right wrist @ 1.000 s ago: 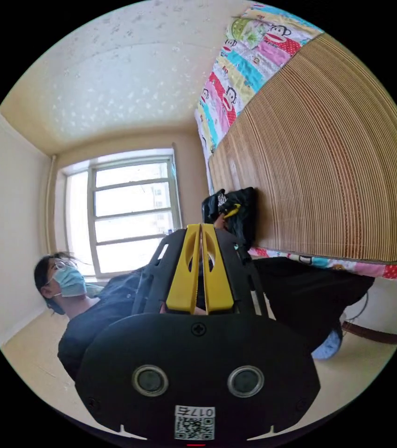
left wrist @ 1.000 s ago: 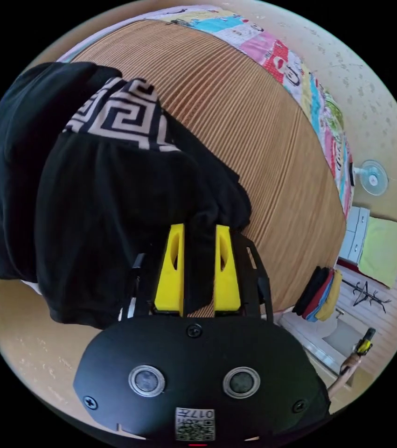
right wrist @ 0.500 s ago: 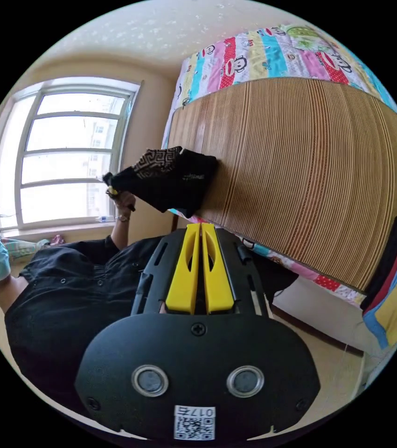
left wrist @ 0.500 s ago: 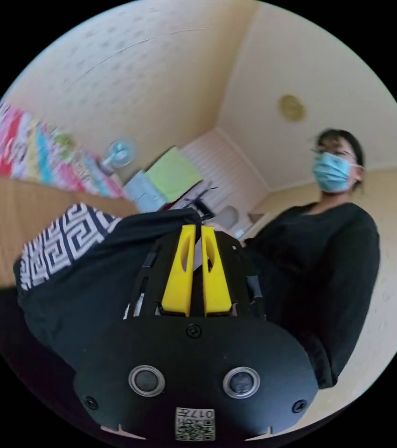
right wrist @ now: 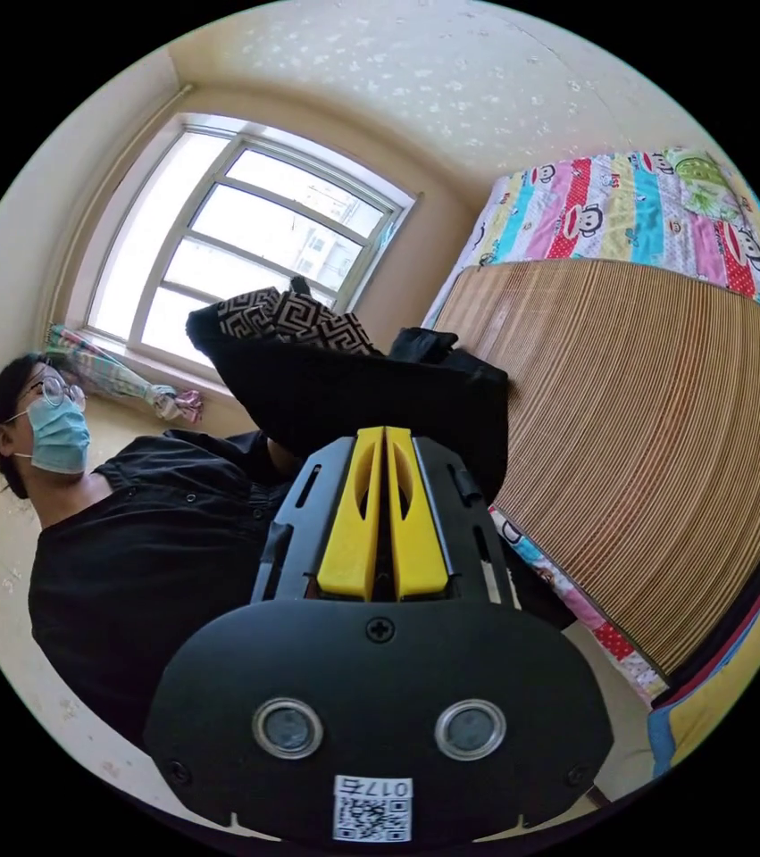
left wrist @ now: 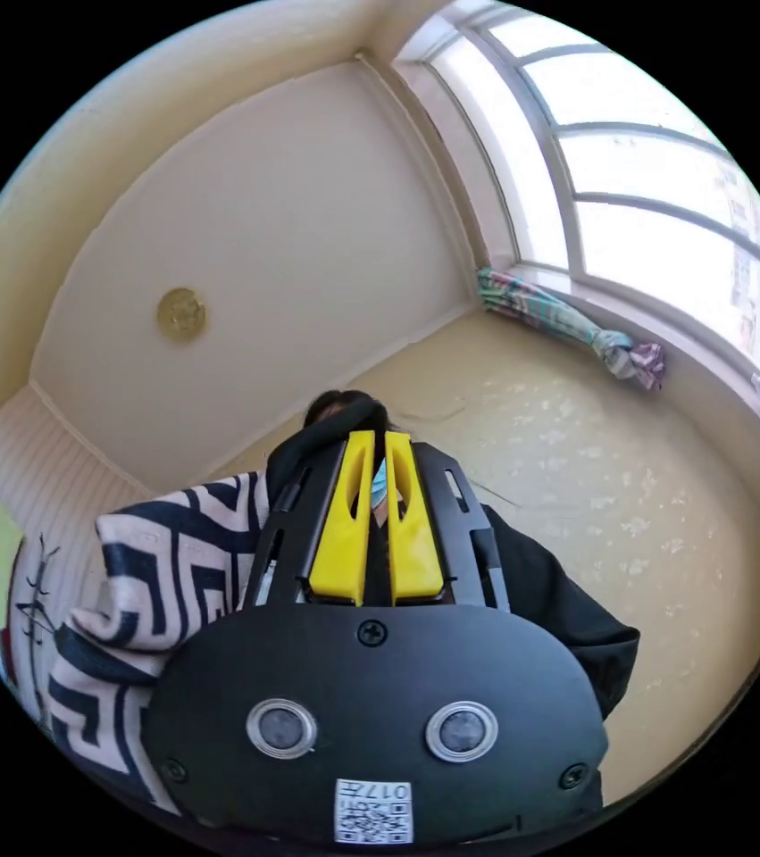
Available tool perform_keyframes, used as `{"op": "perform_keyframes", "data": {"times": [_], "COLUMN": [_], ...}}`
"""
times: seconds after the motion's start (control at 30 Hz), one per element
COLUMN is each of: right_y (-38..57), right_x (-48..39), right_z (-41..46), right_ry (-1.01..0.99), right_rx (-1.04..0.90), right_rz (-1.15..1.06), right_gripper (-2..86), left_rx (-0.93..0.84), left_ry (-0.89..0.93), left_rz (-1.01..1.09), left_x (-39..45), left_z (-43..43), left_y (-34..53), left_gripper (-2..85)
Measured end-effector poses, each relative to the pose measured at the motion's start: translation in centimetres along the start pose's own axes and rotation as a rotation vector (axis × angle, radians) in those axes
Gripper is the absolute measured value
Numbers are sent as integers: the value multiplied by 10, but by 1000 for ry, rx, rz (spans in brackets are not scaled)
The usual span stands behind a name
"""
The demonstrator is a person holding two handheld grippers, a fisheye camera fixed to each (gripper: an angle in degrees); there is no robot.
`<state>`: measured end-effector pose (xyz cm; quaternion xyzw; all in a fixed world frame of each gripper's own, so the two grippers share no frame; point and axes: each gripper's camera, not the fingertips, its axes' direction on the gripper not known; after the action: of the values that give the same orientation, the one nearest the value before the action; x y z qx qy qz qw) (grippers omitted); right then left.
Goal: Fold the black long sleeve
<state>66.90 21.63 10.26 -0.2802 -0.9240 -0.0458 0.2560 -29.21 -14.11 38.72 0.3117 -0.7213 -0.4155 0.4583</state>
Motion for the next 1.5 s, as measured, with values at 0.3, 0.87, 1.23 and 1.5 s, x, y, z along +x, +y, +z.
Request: {"op": "perform_keyframes", "data": {"times": [0.3,0.87,1.23,1.5], "right_y": [79,89,134,147], "right_x": [39,17,-103,-169], "right_z": [-14,56,-14,21], "right_ry": [-131,-465,78,325], "right_rx": [154,268,601,733], "right_rz": [-35,-435,-624,-706], "right_gripper": [79,41,36,38], "left_rx": [83,-124,-413,-615], "left_ry": [142,-12,-1045,-1324], "left_rz": [-152,-352,-320,-302], "left_x": [-67,-148,-135,-227], "left_z": [4,13,-9,9], "left_y": [67,147,164,245], "left_gripper": [0,4,8,47]}}
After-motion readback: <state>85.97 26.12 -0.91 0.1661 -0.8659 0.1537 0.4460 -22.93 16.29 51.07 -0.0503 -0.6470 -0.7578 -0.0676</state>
